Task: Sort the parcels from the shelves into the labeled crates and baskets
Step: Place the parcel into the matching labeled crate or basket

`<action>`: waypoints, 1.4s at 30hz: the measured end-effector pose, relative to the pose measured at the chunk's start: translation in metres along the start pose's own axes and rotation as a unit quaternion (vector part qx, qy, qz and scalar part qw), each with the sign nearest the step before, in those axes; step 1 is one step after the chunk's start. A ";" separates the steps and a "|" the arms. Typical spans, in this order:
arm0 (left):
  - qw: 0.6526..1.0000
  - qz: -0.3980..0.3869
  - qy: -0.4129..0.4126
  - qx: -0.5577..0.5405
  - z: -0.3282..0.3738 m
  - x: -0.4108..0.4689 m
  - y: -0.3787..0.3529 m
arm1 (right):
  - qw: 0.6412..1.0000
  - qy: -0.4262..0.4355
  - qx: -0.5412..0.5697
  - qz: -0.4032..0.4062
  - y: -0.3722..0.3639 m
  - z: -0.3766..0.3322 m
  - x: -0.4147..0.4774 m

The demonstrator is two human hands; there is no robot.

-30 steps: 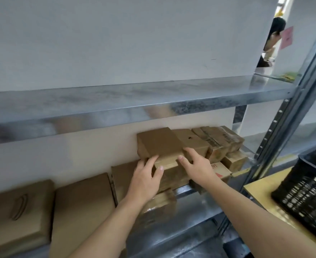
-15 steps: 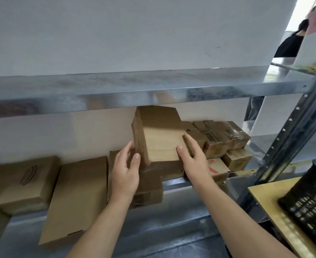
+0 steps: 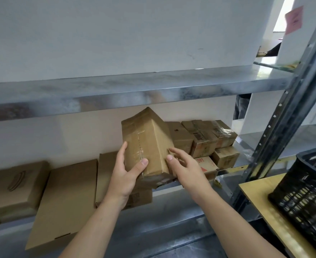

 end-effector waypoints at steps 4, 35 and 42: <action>0.991 0.023 -0.038 0.126 0.005 -0.006 -0.009 | 0.998 0.019 0.058 -0.032 -0.007 -0.012 -0.009; 0.996 0.080 -0.021 0.020 -0.021 -0.030 0.071 | 0.997 0.037 0.069 -0.016 -0.031 -0.012 -0.018; 0.977 0.143 -0.109 0.114 -0.005 -0.054 0.094 | 0.988 0.094 0.100 -0.071 -0.064 -0.025 -0.029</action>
Point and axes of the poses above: each hand's wrist, its own x-axis towards the middle knuckle, its own y-axis out of the back of the hand, z = x × y, the point moved 6 cm from there along x, towards the middle knuckle, and after that the axes turned 15 degrees about y, right-handed, at the moved point
